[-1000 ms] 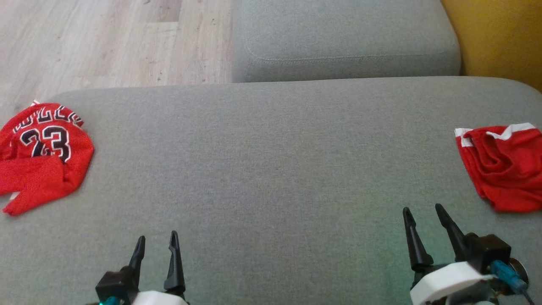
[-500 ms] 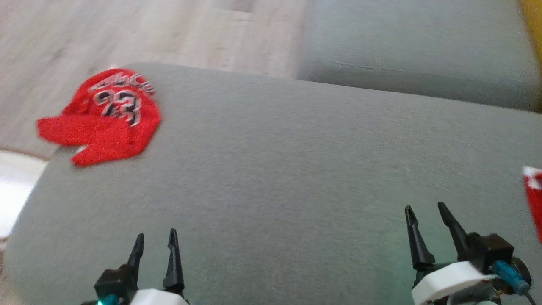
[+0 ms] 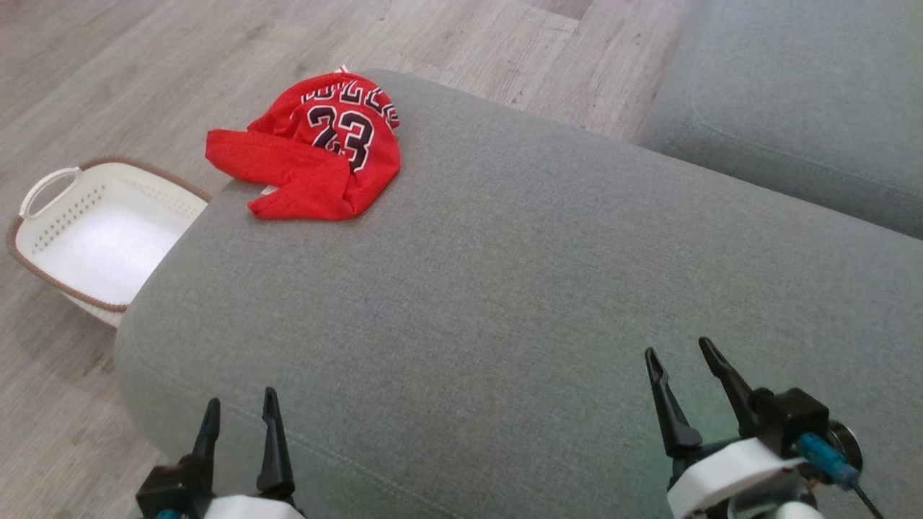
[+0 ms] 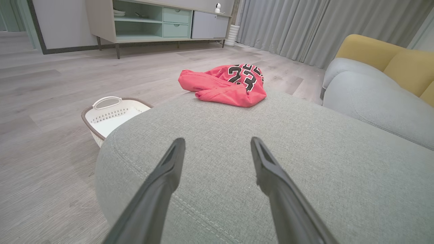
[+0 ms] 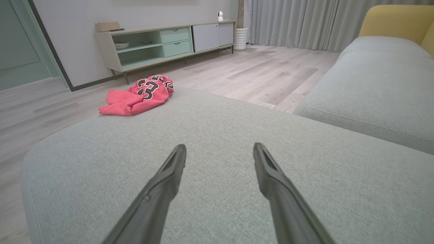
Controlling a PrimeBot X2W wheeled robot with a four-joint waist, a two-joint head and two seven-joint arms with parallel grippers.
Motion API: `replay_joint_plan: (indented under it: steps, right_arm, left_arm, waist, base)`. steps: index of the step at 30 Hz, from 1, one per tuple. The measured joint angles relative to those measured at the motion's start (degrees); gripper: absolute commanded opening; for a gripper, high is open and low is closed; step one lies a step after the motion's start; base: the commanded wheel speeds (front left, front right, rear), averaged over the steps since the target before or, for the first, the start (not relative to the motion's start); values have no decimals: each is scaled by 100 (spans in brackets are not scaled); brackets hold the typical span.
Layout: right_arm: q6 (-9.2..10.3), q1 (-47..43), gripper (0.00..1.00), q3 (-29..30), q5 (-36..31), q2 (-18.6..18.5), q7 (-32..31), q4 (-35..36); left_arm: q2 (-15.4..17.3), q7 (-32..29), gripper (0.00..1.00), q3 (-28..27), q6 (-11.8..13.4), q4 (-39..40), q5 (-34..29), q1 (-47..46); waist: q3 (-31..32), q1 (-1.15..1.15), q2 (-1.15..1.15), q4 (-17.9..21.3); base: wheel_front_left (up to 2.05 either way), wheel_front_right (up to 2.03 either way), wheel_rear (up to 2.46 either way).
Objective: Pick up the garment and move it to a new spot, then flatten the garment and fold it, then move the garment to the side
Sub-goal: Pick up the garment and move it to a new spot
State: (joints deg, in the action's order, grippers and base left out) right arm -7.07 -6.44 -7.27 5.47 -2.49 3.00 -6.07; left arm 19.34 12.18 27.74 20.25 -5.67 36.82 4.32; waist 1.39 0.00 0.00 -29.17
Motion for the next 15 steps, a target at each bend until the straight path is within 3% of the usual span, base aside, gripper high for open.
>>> replay_joint_plan:
  steps: [9,12,15]
  right_arm:
    - [0,93,100,-26,-19,0,1,-23]
    - [0,90,100,68,-74,0,2,38]
    - [0,92,100,199,-271,-1,-66,336]
  left_arm:
    - [111,5,100,-77,-3,157,0,27]
    - [369,-77,100,-212,-8,372,-1,-60]
    - [861,-358,100,-573,-36,811,-3,-576]
  waist:
    - [-12,0,0,-10]
    - [-29,0,0,-30]
    - [-158,0,0,-48]
  base:
    - [0,0,0]
    - [0,0,0]
    - [0,0,0]
